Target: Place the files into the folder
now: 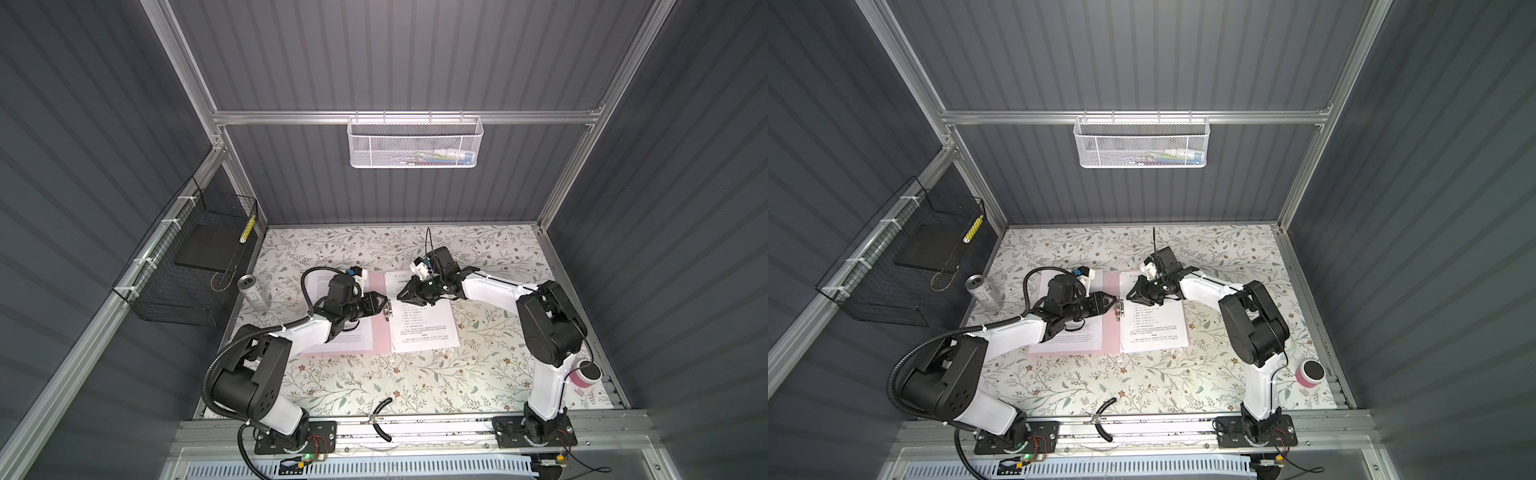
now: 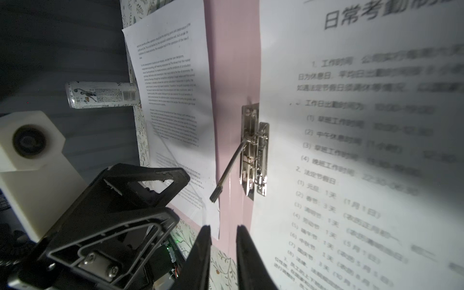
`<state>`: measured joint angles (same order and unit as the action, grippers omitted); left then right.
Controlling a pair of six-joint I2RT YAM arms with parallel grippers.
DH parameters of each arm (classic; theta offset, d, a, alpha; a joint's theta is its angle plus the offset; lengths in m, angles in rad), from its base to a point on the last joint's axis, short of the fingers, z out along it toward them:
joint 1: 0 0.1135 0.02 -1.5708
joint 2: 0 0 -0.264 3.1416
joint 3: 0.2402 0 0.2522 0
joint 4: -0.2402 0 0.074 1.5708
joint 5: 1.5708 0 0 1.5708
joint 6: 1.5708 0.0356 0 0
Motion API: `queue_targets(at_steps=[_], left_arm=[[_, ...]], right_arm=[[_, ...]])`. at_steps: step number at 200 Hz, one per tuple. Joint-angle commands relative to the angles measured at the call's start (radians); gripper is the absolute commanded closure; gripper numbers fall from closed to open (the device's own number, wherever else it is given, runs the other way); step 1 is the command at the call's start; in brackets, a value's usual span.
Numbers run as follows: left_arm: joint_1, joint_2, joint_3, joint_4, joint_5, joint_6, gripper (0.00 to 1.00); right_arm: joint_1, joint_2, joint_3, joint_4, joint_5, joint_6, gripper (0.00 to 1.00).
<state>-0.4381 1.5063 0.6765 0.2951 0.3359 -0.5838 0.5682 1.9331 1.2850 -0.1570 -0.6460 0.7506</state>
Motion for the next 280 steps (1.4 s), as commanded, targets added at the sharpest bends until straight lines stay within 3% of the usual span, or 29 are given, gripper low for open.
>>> queue_targets(at_steps=[1, 75, 110, 280], left_arm=[[-0.004, -0.067, -0.041, -0.092, -0.067, 0.022, 0.60], [-0.004, -0.190, -0.180, -0.157, -0.144, 0.006, 0.66], [-0.003, -0.190, -0.214, -0.143, -0.155, -0.003, 0.69], [-0.004, -0.126, -0.318, -0.027, -0.202, -0.045, 0.76]], right_arm=[[0.024, 0.023, 0.028, 0.025, -0.043, 0.050, 0.77], [0.048, 0.073, 0.043, 0.057, -0.076, 0.117, 0.74], [0.053, 0.104, 0.059, 0.054, -0.096, 0.123, 0.80], [0.056, 0.171, 0.097, 0.044, -0.108, 0.132, 0.80]])
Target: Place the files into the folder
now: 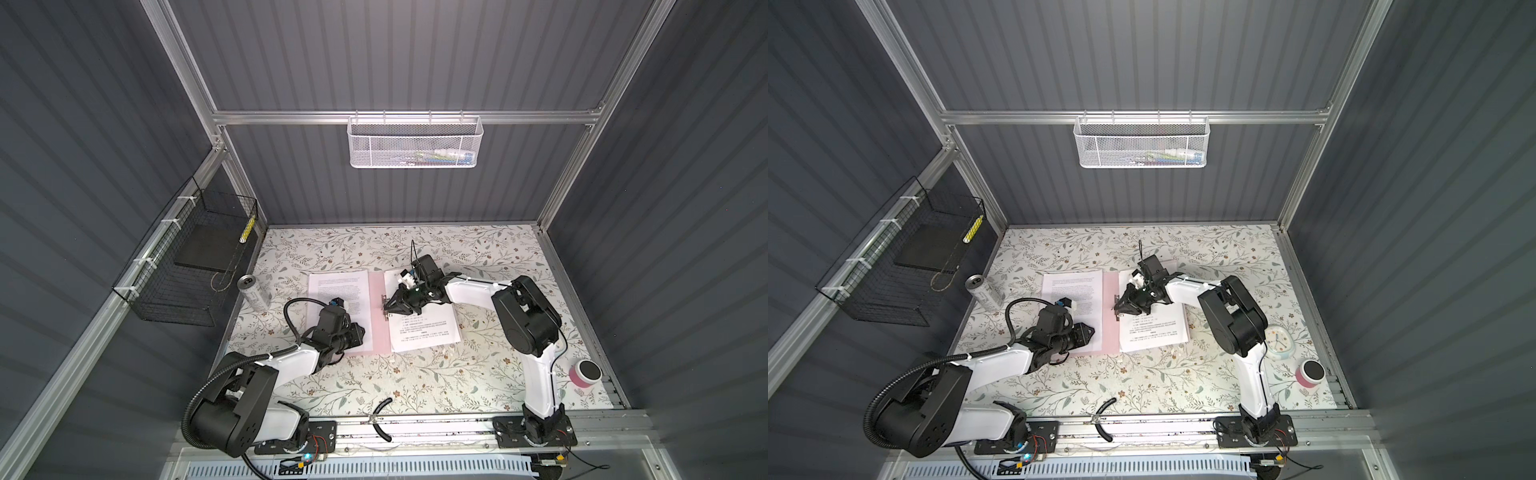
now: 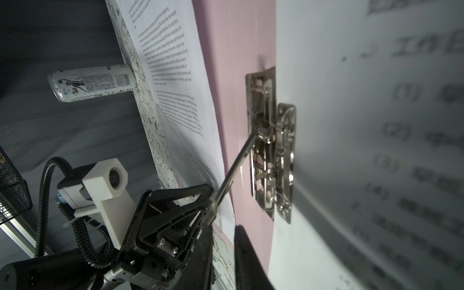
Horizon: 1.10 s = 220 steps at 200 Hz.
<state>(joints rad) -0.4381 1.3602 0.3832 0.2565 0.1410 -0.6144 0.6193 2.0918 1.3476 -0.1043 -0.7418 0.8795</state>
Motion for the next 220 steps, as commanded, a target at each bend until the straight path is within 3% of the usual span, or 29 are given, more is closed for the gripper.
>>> queue_targets(at_steps=[1, 220], left_arm=[[-0.004, 0.020, -0.025, 0.013, -0.007, -0.015, 0.76], [-0.003, 0.034, -0.012, 0.015, -0.008, -0.007, 0.77]], right_arm=[[0.005, 0.013, 0.035, -0.009, -0.012, 0.003, 0.80], [0.014, 0.034, 0.054, 0.018, -0.028, 0.034, 0.78]])
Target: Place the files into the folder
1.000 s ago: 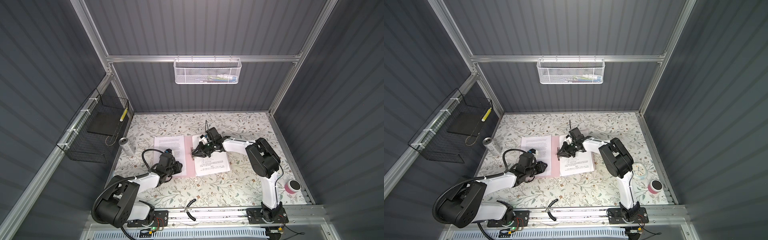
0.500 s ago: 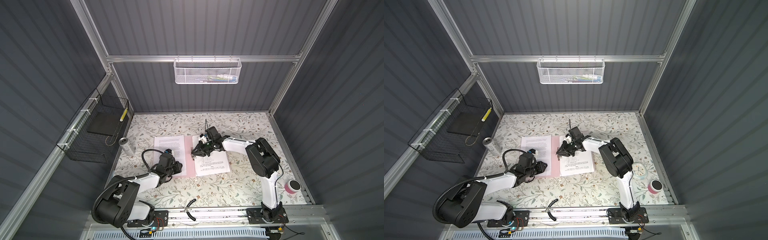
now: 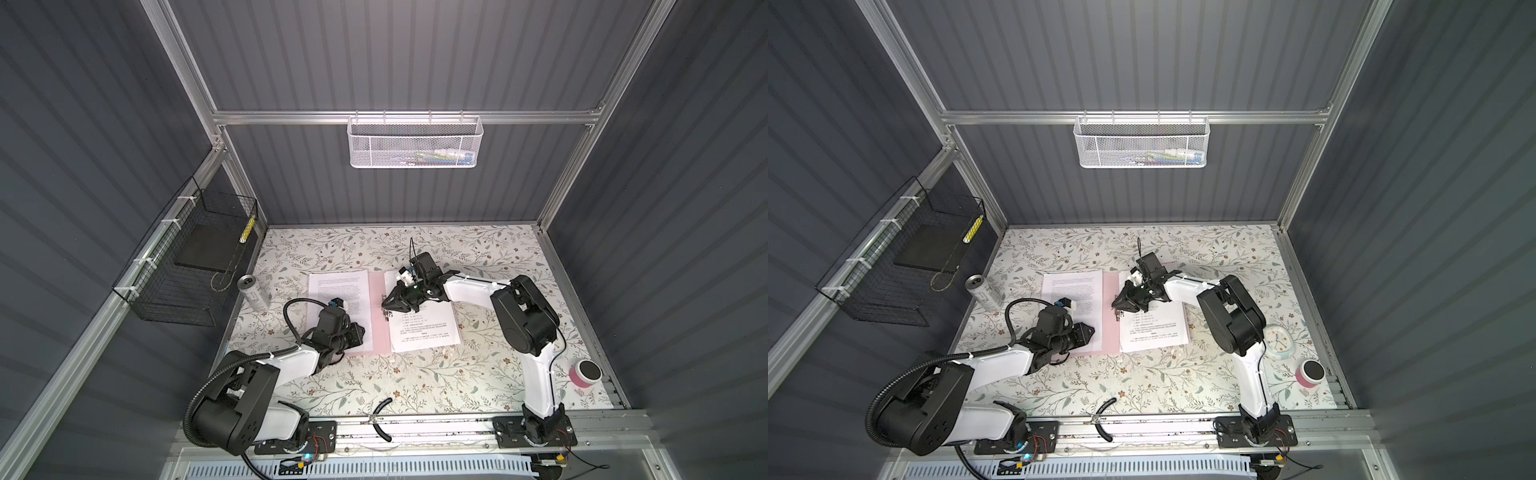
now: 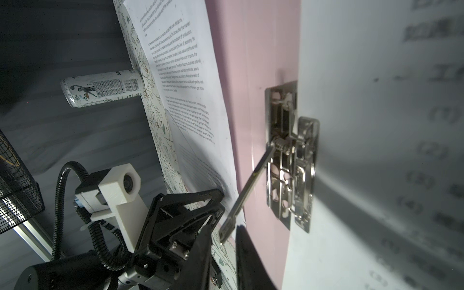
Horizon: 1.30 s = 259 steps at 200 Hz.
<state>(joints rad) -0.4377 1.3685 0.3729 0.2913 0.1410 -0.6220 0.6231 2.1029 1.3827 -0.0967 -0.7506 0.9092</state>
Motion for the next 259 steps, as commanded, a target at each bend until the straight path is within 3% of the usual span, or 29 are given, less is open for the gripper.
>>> queue_targets(at_steps=[1, 163, 204, 259], left_arm=[[-0.003, 0.026, -0.002, -0.019, -0.008, 0.001, 0.77], [-0.002, 0.038, 0.006, -0.018, -0.015, 0.008, 0.77], [-0.001, 0.037, 0.008, -0.029, -0.026, 0.016, 0.78], [0.002, 0.041, 0.008, -0.024, -0.024, 0.017, 0.78]], right_arm=[[0.010, 0.023, 0.019, 0.010, -0.018, 0.004, 0.78], [0.018, 0.029, 0.015, 0.004, -0.011, 0.008, 0.83], [0.018, 0.011, -0.002, -0.001, -0.005, 0.009, 0.73], [0.016, 0.000, -0.017, 0.016, 0.002, 0.016, 0.74]])
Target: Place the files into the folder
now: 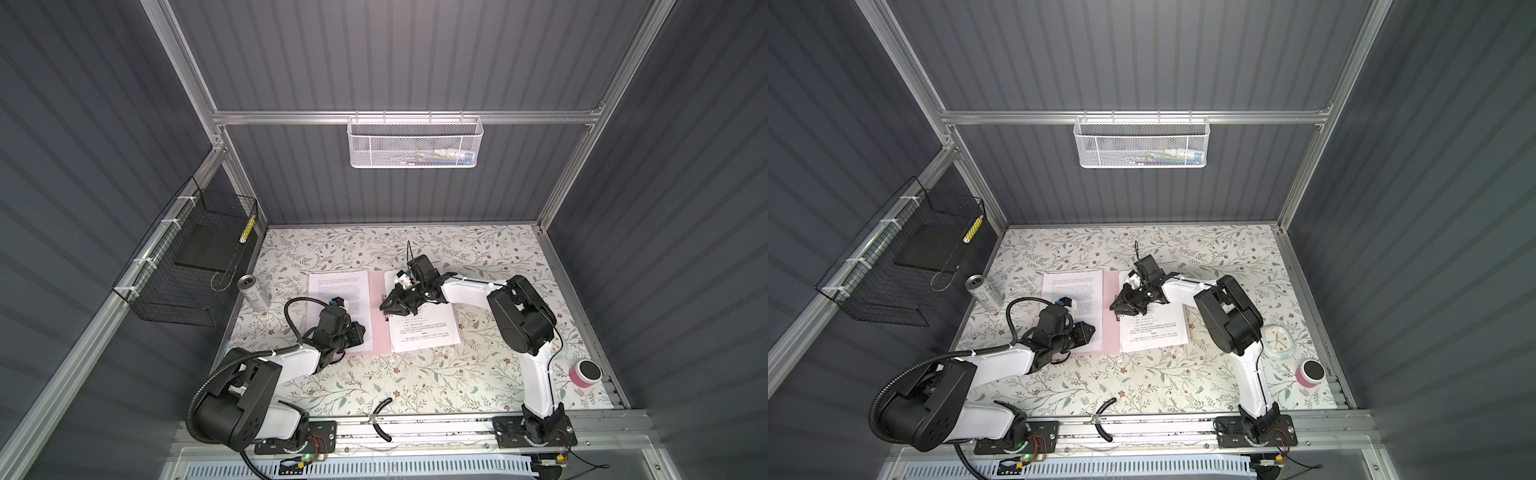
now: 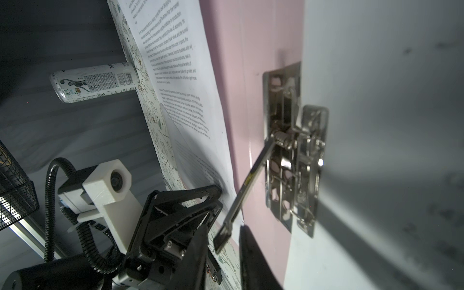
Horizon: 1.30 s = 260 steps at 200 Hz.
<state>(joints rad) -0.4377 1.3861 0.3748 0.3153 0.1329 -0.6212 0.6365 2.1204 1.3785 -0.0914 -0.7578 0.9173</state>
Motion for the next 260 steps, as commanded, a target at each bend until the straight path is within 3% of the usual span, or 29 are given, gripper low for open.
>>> queue_targets(at_steps=[1, 54, 260], left_arm=[[0.001, 0.024, 0.006, -0.048, -0.016, 0.016, 0.78], [0.003, 0.024, 0.004, -0.048, -0.015, 0.015, 0.78], [0.007, 0.043, 0.006, -0.030, -0.004, 0.012, 0.79]], right_arm=[[0.003, -0.017, -0.012, 0.011, 0.009, 0.008, 0.75], [0.002, -0.021, -0.013, 0.012, 0.007, 0.009, 0.79], [-0.015, -0.040, -0.040, 0.036, 0.002, 0.014, 0.79]])
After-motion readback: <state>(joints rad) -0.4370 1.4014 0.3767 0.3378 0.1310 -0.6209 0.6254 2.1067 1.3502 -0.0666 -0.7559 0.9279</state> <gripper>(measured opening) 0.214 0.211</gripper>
